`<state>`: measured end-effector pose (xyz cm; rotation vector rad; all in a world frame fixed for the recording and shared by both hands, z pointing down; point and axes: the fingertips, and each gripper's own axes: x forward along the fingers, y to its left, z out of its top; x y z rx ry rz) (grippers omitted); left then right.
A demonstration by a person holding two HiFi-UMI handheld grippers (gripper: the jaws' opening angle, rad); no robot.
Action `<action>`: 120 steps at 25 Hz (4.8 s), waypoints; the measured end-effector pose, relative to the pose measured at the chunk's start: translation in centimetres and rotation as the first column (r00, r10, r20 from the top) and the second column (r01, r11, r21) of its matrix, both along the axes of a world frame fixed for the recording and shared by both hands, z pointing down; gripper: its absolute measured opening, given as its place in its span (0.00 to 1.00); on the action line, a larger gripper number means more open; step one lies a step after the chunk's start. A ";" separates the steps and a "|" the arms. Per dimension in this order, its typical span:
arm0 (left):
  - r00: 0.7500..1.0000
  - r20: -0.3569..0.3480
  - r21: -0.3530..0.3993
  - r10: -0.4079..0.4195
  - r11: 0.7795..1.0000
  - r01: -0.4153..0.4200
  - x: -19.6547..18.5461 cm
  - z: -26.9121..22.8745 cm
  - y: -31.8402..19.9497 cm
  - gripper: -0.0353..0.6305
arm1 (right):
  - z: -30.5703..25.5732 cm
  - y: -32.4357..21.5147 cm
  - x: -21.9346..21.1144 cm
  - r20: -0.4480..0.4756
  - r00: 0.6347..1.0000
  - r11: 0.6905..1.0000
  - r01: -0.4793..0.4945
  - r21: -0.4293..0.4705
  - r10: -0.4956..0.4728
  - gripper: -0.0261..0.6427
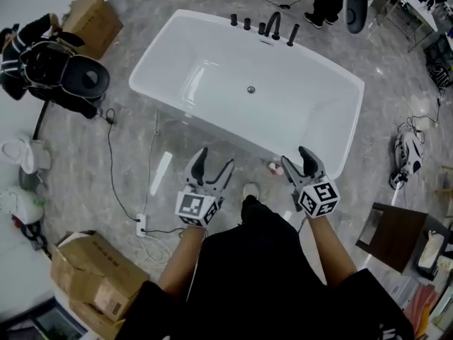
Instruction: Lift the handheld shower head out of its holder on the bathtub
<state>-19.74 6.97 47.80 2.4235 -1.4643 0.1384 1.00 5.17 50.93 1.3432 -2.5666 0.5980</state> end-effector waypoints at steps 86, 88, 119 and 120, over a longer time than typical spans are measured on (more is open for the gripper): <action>0.870 0.050 -0.099 0.490 0.870 -0.484 22.3 14.0 -48.5 0.52 | 5.4 -29.5 9.0 0.027 0.886 0.881 -0.457 -0.126 0.463 0.39; 0.877 0.050 -0.097 0.478 0.876 -0.472 23.6 15.1 -49.7 0.52 | 6.5 -30.3 9.6 0.035 0.887 0.881 -0.452 -0.137 0.461 0.39; 0.902 0.076 -0.109 0.425 0.903 -0.416 32.1 32.5 -67.6 0.51 | 20.0 -39.0 12.2 -0.012 0.906 0.892 -0.420 -0.168 0.424 0.39; 0.908 0.056 -0.118 0.415 0.906 -0.407 32.2 32.9 -68.0 0.51 | 20.3 -39.0 12.1 -0.009 0.906 0.892 -0.419 -0.171 0.424 0.39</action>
